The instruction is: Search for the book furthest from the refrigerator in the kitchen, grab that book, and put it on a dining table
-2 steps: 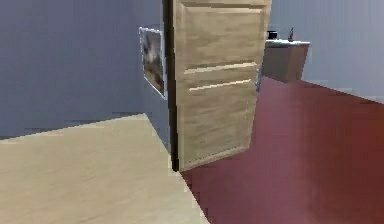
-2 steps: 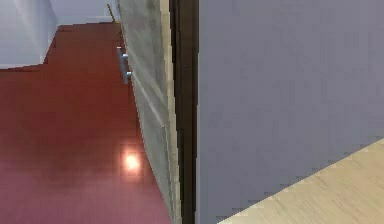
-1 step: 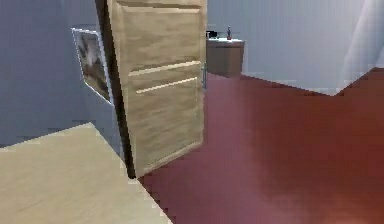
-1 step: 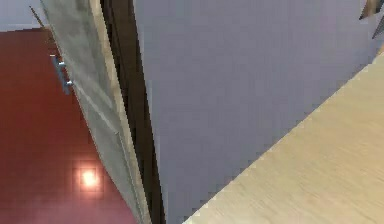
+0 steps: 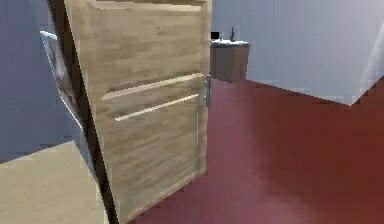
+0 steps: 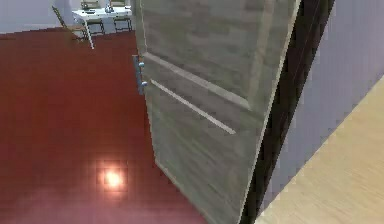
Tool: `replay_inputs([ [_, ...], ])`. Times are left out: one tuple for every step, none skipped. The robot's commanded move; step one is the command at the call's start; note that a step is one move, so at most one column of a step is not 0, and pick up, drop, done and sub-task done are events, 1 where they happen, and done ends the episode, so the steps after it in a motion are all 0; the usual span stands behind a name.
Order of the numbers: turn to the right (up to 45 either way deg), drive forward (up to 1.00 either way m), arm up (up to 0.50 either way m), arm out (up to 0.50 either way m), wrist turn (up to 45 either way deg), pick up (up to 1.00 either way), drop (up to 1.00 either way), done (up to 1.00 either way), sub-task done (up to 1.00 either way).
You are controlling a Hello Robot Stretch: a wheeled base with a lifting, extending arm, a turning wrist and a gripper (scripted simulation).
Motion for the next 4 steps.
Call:
replay_inputs([
  [39.0,0.00,0.00,0.00,0.0,0.00,0.00,0.00,0.00],
  [0.0,1.00,0.00,0.00,0.0,0.00,0.00,0.00,0.00],
  [3.0,0.00,0.00,0.00,0.0,0.00,0.00,0.00,0.00],
  [0.0,0.30,0.00,0.00,0.0,0.00,0.00,0.00,0.00],
])
